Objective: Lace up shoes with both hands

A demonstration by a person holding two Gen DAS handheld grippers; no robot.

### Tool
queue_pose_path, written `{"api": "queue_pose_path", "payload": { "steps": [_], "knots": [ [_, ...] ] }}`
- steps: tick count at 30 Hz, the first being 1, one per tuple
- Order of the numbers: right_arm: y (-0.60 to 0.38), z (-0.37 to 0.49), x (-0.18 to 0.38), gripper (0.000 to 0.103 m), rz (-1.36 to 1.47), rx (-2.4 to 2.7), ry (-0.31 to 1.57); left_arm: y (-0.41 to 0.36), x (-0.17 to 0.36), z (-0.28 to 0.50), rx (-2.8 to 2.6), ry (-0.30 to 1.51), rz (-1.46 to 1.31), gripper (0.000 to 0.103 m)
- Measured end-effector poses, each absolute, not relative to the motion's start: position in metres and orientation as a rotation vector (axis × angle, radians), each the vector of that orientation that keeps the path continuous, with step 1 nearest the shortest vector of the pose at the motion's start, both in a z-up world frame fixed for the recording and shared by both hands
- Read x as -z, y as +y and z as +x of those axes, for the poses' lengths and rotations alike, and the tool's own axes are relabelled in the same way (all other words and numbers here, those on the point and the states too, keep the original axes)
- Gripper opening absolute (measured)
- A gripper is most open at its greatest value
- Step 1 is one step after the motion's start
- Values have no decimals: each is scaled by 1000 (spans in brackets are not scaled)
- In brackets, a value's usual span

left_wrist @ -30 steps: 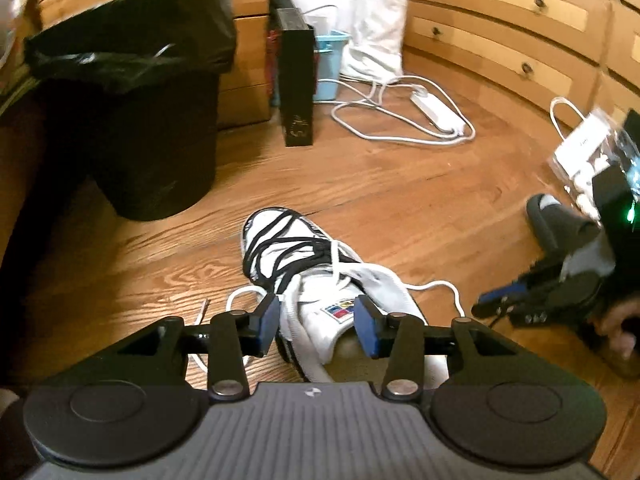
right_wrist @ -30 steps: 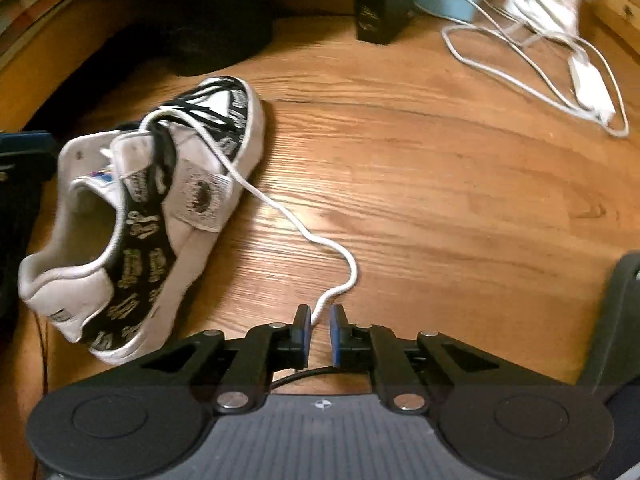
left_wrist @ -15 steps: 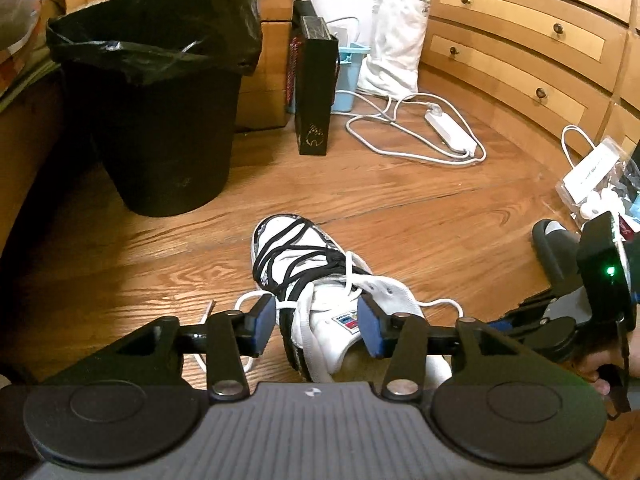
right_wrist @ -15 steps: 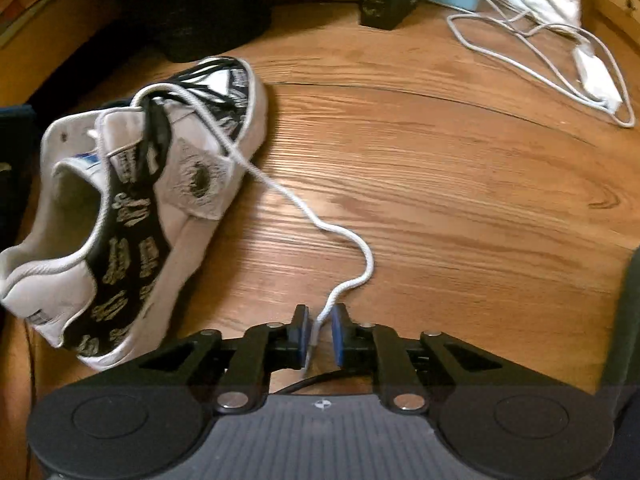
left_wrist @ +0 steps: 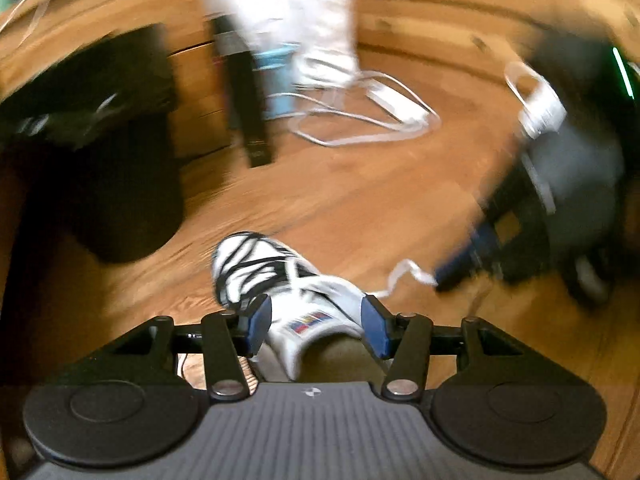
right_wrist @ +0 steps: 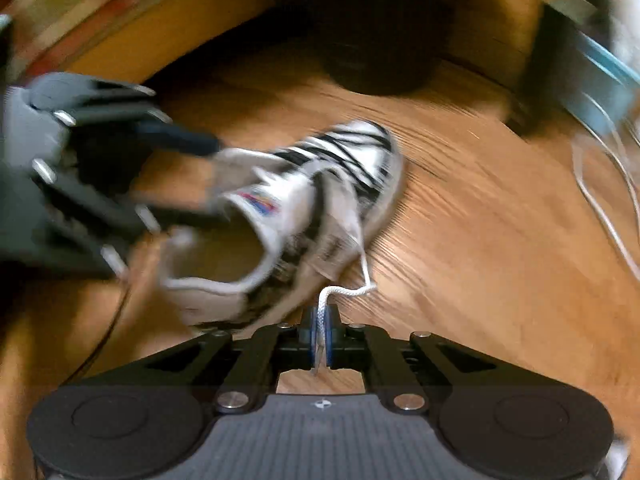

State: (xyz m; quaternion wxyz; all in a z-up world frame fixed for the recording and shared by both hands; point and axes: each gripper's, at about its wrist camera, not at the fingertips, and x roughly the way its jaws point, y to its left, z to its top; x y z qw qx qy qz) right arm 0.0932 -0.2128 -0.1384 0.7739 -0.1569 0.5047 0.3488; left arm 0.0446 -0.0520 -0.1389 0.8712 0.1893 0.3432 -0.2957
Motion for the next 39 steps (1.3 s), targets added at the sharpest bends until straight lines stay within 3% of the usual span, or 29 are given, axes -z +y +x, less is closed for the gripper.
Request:
{"api": "queue_pose_path", "payload": {
  "steps": [7,17,26,32,39],
  "knots": [
    [-189,108,83,5,-434,-995,1201,-96,137,10,730,602,614,54],
    [-170,95,72,5,-646,-1089,1229,-108,134,0,818,590,705,52],
    [-206,75,143,12,-583,-874,1181,-75,155,11,812,753,625,52],
    [-188,28,204,12,-873,-966,1108,-57,152,29,791,798,533,57],
    [-175,31,223,19,-1092,-1020,1008,-55,156,33,845,869,470,56]
  ]
}}
